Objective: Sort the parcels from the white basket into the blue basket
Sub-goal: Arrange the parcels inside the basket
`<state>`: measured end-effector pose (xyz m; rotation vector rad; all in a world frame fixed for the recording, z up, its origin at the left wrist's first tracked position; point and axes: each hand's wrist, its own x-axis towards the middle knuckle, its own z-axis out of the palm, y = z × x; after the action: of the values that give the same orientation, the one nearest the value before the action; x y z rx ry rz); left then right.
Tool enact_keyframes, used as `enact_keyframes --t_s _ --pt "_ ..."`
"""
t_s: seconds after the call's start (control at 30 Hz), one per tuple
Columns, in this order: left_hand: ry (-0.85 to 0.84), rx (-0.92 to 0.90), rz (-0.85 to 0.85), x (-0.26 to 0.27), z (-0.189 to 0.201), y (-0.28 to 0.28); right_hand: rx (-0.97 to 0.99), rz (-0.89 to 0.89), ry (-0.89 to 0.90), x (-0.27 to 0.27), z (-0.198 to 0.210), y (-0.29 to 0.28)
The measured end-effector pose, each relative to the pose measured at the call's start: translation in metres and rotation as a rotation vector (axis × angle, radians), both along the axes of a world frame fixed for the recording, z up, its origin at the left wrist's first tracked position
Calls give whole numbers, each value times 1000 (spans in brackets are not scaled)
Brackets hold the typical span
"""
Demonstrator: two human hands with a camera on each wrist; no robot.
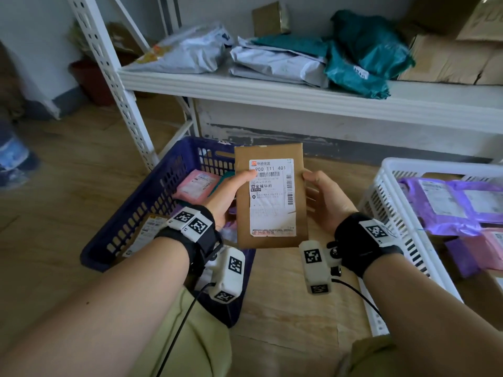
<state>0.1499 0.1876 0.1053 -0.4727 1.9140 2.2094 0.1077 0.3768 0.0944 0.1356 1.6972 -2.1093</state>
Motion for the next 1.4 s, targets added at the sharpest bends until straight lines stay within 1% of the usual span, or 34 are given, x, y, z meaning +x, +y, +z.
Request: enact_keyframes --t_s 0.17,0.27,0.33,0.47,0.6,0.77,0.83,0.93,1.1,1.27,1.33,1.4 --pt "41 -60 65 18 29 13 -20 -5 10 17 17 7" --pt "64 -72 -77 23 46 29 -39 -37 41 25 33 22" --pt "88 -86 -107 24 55 39 -21 -43 70 30 49 34" --pt "145 -103 -189 24 71 84 119 -104 176 44 81 80" --pt "168 -112 -271 17 84 138 216 -208 199 53 107 128" --pt "149 -78 -414 4 85 202 323 -309 206 59 119 194" --pt "129 -76 -459 -2 81 225 358 -351 197 64 119 219" --pt "81 -18 -551 -11 75 261 386 -426 173 67 113 258" --pt "-11 5 -670 -29 51 324 494 -549 117 76 96 317" --pt "-118 -34 -776 -30 15 388 564 -616 -86 95 57 374" --pt "-136 -78 -811 -29 -2 409 601 -590 -176 105 38 393" --pt "-146 -107 -827 -31 -19 423 650 -519 -273 111 17 406"
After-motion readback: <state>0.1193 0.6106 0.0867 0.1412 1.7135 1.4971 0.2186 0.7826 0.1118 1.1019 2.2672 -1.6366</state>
